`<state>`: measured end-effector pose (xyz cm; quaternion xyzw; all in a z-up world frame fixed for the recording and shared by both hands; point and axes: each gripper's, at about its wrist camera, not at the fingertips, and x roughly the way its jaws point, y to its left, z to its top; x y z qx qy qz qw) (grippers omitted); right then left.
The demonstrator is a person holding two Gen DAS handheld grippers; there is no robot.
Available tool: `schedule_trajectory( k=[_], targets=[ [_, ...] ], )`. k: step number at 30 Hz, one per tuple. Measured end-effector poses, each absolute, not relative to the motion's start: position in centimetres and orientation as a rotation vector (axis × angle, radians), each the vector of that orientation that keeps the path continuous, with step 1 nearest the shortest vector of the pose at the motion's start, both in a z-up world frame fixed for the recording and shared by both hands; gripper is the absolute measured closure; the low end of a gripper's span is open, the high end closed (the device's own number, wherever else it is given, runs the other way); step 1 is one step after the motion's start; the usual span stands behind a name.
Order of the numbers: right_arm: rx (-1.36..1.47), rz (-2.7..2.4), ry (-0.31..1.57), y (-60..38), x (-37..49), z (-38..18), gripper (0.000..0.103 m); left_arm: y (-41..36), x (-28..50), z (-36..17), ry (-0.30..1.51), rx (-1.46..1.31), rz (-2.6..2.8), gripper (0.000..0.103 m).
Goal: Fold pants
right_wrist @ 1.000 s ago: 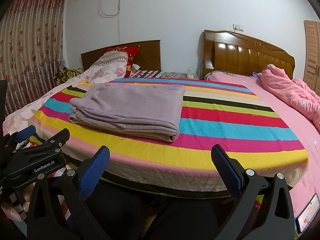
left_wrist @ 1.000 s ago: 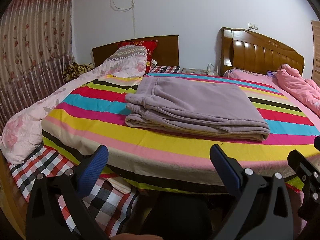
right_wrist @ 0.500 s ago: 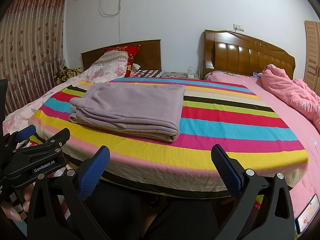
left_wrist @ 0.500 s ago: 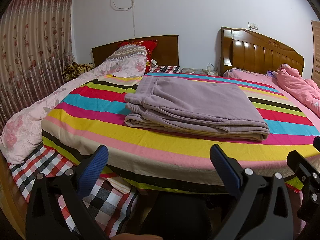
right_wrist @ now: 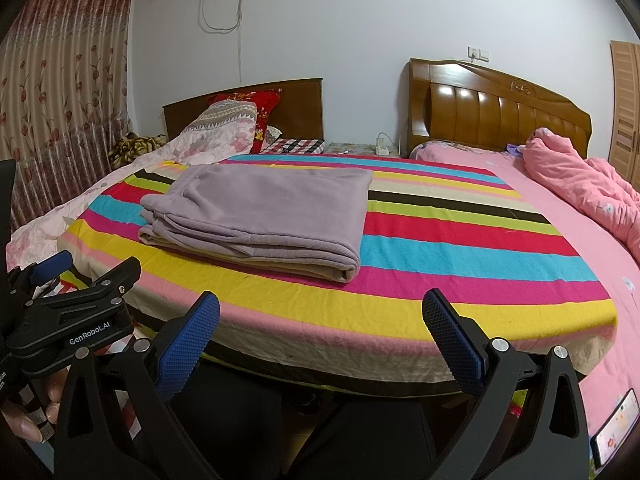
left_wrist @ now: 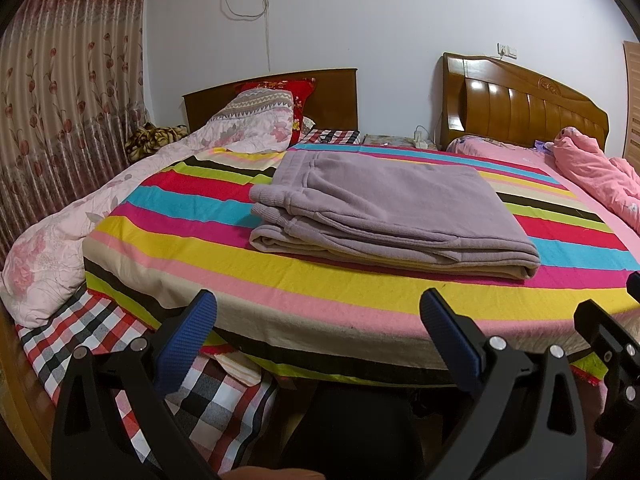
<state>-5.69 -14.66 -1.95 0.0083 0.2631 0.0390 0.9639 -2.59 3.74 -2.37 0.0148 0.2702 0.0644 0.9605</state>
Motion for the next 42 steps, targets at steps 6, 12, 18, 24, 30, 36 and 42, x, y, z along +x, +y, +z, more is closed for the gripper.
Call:
schedule_trajectory(
  k=[6,12,18,24,30,36,42],
  targets=[
    [0.017,0.079,0.533,-14.56,-5.74,-1.95,0.005,3.80,-2.57,-2.35,0.548,0.030,0.130,0.002],
    [0.018,0.078,0.533,-14.54,-5.73,-1.92,0.005,3.83,-2.60,-2.36,0.547,0.030,0.130,0.002],
    [0.017,0.079,0.533,-14.56,-5.74,-1.90,0.005,3.83,-2.65,-2.35,0.546,0.030,0.130,0.002],
    [0.018,0.078,0.533,-14.57,-5.74,-1.89,0.005,3.85,-2.70,-2.44,0.545,0.030,0.131,0.002],
    [0.017,0.078,0.533,-14.60,-5.74,-1.88,0.005,3.67,-2.90,-2.36,0.539,0.032,0.131,0.002],
    [0.018,0.081,0.534,-14.63,-5.79,-1.91,0.005,3.61,-2.97,-2.25,0.541,0.029,0.132,0.002],
    [0.018,0.080,0.535,-14.63,-5.75,-1.91,0.005,3.31,-3.10,-2.15,0.529,0.033,0.128,0.002]
  ],
)
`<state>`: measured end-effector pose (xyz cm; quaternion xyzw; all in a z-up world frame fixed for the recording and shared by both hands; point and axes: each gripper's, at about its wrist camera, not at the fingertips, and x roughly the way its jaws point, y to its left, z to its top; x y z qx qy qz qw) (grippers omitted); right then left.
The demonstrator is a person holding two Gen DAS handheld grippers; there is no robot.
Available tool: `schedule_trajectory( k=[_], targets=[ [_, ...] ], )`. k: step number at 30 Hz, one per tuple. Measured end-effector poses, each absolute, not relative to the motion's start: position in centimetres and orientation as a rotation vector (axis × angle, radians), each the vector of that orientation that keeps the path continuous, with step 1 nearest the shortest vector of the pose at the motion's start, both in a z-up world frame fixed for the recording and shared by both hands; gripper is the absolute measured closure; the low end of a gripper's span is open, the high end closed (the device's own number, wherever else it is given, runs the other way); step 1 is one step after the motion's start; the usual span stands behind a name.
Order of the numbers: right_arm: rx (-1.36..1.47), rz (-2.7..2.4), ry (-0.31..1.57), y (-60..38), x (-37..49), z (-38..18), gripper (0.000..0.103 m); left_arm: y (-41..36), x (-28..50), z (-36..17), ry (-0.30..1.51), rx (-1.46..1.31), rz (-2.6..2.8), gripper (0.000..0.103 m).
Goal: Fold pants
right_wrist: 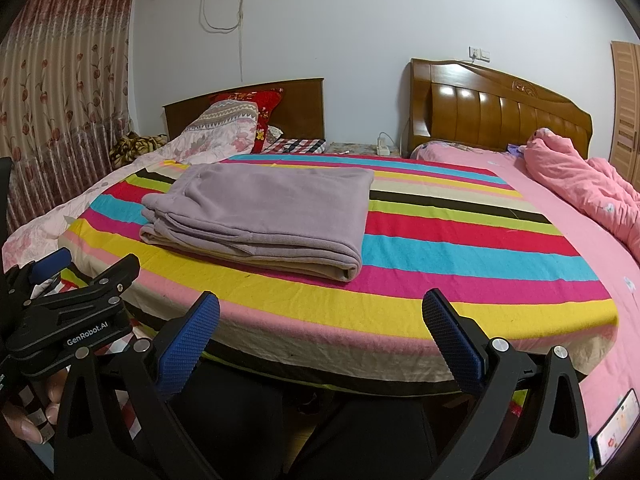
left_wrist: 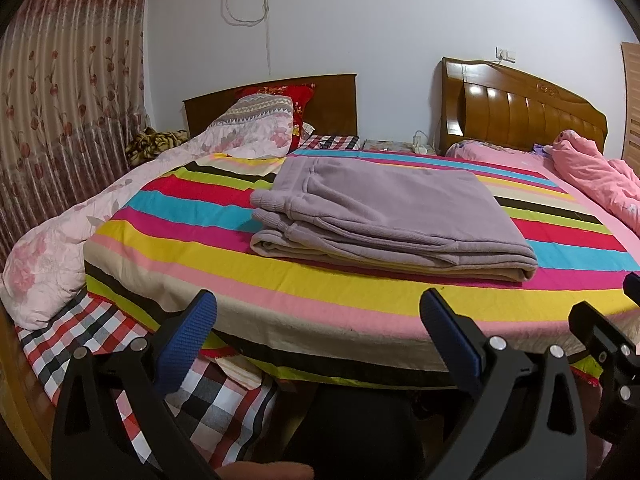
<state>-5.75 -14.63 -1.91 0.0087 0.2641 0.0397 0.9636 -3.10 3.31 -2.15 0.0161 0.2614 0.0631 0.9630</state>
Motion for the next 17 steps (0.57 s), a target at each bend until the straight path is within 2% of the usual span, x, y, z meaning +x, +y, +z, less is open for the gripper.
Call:
schedule_trajectory(
  k=[17],
  targets=[
    [0.019,0.081,0.535,-14.66,-5.75,-1.89,0.005,2.61,-3.47,-2.02,0.505,0.024,0.102,0.002]
  ],
)
